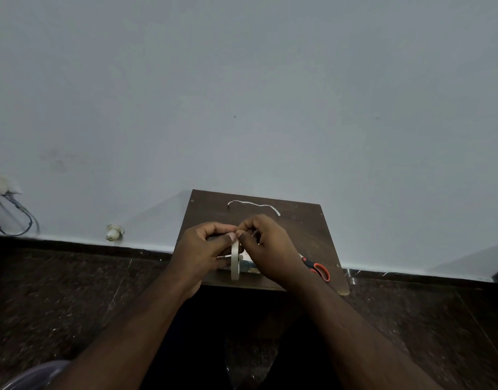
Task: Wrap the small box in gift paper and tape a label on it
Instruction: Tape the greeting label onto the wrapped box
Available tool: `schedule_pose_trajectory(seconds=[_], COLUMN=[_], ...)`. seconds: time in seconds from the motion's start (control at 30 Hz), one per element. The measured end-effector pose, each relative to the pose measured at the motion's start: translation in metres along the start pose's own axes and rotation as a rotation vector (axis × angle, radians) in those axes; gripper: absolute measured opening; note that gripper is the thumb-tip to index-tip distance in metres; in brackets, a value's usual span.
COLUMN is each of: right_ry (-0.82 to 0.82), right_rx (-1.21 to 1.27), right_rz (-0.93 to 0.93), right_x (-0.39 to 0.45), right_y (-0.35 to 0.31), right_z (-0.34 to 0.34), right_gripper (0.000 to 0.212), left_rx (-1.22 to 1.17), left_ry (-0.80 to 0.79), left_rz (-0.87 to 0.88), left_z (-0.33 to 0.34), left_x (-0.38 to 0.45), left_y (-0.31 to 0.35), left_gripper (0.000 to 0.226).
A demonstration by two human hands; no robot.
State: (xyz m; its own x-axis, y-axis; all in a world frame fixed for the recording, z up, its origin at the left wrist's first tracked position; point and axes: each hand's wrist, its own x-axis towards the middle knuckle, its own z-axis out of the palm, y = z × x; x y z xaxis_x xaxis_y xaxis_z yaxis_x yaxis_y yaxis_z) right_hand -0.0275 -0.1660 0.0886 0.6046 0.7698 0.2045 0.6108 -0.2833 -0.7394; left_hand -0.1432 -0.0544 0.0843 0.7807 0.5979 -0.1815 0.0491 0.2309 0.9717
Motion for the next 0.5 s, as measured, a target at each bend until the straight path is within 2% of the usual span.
schedule_pose_trajectory(seconds=[0.2, 0.27, 0.33, 0.4, 0.5], right_ry=[0.059, 0.055, -0.041, -0.186, -0.287], right_rx=[0.024, 0.134, 0.291, 0.339, 0.398], right_rz=[0.032, 0.103, 0.155, 0.16, 0.169], right_x=[-0.001, -0.001, -0.002, -0.006, -0.008], right_y=[0.003, 0.006, 0.012, 0.017, 0.021], right_z=[0.0, 0.0, 0.0, -0.001, -0.002], right_gripper=[0.005, 0.019, 0.043, 0.062, 0.069], left_rx=[-0.009, -0.015, -0.015, 0.006, 0.01], left_ry=[0.033, 0.041, 0.062, 0.084, 0.072], left_rz=[-0.001, 0.003, 0.001, -0.006, -0.018], left_z=[0.001, 0.002, 0.002, 0.002, 0.002], left_x=[-0.001, -0.001, -0.001, -0.001, 0.0], left_y=[0.002, 0.002, 0.003, 0.003, 0.004], left_gripper=[0.009, 0.009, 0.009, 0.01, 0.01])
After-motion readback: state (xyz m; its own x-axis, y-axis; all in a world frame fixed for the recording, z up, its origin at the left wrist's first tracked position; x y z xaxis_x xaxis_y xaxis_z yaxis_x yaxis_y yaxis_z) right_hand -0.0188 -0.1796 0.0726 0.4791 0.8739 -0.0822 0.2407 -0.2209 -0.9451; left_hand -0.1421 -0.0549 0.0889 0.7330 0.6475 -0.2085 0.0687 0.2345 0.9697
